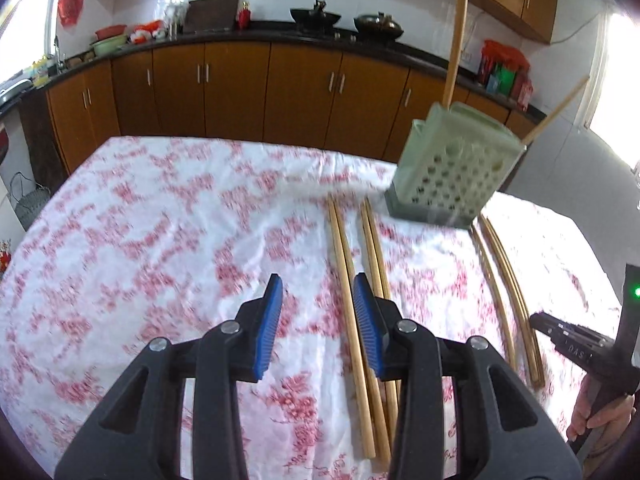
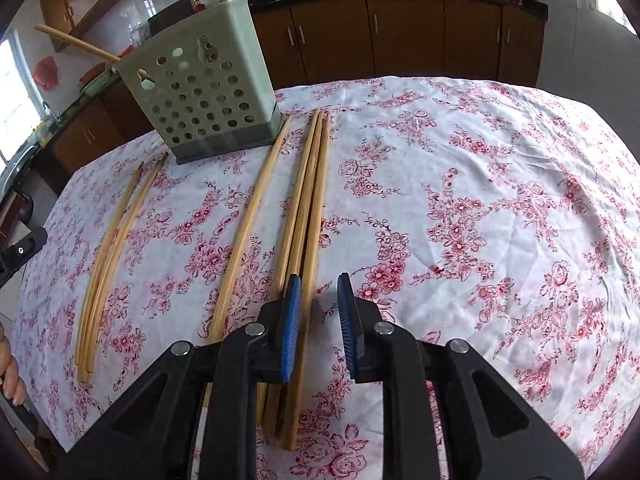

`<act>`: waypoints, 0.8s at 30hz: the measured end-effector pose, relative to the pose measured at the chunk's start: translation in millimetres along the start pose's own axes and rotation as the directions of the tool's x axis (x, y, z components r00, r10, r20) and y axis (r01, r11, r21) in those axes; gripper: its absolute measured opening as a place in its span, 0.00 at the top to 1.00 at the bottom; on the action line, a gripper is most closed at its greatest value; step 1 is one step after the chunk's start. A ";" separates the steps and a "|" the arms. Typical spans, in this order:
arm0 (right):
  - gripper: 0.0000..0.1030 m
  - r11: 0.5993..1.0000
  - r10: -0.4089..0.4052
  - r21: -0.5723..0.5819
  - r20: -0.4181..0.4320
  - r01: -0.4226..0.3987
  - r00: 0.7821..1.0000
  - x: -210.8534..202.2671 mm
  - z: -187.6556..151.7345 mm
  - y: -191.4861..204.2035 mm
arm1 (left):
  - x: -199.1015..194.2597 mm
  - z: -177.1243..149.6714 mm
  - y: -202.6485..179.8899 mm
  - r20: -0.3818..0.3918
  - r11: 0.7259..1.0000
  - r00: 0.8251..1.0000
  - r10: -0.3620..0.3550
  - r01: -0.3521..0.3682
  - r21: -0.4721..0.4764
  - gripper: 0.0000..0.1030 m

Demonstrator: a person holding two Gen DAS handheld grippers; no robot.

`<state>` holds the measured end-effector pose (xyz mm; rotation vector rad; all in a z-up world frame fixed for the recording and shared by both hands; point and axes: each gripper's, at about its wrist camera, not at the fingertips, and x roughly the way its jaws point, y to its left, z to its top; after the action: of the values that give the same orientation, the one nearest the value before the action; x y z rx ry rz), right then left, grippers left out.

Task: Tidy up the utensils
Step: 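Close the left tool on a chopstick while the right tool grasps another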

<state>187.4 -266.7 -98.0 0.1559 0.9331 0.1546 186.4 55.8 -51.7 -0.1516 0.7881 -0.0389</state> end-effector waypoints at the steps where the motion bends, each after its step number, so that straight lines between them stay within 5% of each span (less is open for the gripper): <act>1: 0.81 1.000 0.000 -0.002 -0.001 0.000 1.000 -0.4 -1.6 -1.1 | 3.2 -3.0 -2.8 -0.011 1.000 1.000 -0.004 0.004 0.004 0.64; 10: 0.93 0.992 -0.126 0.015 0.027 0.126 0.992 -1.0 -0.9 -14.9 | 21.7 -16.8 -18.7 -0.088 0.998 0.995 -0.052 0.055 0.026 0.74; 24: 0.93 0.991 -0.135 0.007 0.019 0.135 0.991 -2.0 -1.1 -19.6 | 39.1 -32.9 -32.6 -0.139 0.991 0.990 0.018 0.001 0.133 0.85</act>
<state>186.6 -286.2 -101.0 0.0987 0.9220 0.0252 191.3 16.0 -97.1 -0.0188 0.9234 -0.0945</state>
